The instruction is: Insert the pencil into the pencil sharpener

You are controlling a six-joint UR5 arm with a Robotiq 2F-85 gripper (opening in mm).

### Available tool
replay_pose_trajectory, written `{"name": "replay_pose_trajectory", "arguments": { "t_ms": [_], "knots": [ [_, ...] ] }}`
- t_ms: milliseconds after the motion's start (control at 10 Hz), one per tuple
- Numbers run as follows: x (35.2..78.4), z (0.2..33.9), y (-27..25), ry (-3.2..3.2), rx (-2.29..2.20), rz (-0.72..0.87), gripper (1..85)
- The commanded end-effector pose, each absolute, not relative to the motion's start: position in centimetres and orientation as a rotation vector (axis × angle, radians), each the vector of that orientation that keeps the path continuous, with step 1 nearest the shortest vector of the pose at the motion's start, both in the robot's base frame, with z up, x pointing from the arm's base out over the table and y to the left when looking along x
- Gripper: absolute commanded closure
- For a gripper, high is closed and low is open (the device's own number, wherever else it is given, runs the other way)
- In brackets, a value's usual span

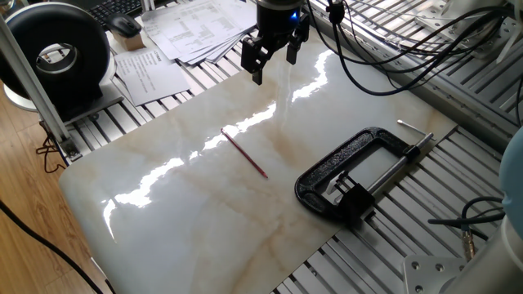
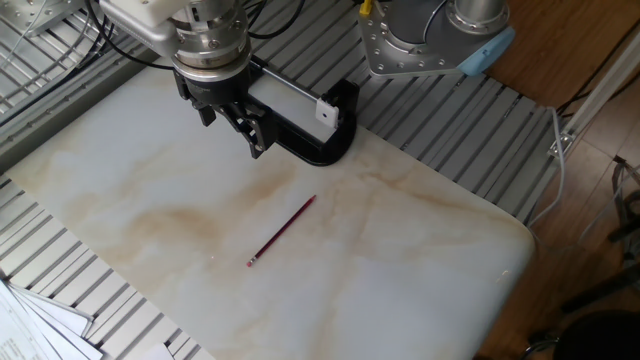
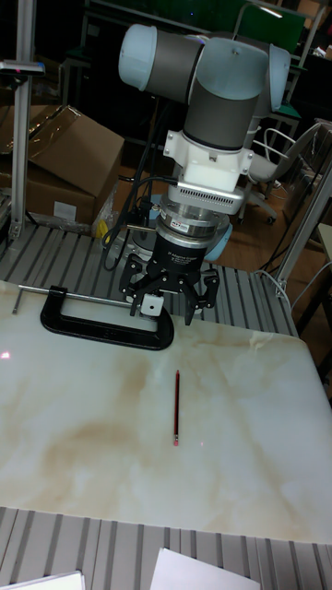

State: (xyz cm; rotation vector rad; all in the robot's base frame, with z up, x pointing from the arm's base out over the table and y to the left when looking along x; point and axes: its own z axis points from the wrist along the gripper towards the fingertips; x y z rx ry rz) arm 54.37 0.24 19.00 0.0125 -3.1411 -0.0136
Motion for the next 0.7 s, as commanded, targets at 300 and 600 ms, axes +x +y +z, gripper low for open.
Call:
{"name": "replay_pose_trajectory", "arguments": {
  "t_ms": [300, 600],
  "knots": [
    [52.33, 18.84, 1.37, -3.052, 0.283, -0.040, 77.3],
    [52.36, 19.00, 1.53, -3.050, 0.288, -0.048, 77.3]
  ]
}}
